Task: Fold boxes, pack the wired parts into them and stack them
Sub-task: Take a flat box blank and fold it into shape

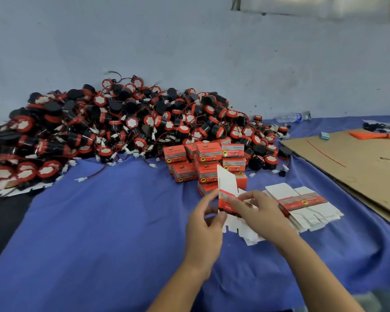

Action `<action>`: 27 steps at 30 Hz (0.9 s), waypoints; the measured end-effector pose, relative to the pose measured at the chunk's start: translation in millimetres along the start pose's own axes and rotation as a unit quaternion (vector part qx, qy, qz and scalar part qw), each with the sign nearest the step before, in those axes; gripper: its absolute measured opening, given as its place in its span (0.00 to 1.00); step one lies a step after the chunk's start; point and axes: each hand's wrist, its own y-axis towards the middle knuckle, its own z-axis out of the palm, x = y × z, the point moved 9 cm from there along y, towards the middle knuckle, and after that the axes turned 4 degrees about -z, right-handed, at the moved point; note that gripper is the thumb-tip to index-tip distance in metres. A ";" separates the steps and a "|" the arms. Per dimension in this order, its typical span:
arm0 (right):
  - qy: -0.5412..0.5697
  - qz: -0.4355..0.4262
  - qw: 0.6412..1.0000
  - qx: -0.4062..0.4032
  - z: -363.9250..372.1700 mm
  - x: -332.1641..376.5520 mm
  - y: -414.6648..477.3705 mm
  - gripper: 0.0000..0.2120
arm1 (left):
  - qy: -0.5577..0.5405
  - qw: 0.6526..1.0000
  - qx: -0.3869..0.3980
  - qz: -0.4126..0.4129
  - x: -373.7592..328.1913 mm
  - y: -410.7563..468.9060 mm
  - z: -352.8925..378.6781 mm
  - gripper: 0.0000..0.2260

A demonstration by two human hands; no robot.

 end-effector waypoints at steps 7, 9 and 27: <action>0.251 -0.056 0.965 0.044 58.7 57.2 -28.2 0.11 | 0.116 0.990 -0.002 0.078 -28.1 -26.9 -67.6 0.23; 0.343 -0.049 0.936 0.063 75.7 68.9 -35.5 0.11 | 0.145 0.985 0.012 0.091 -34.9 -34.9 -86.0 0.22; 0.453 0.139 0.842 0.259 183.7 142.8 -116.4 0.22 | 0.220 0.962 -0.017 0.158 -79.9 -98.3 -253.2 0.31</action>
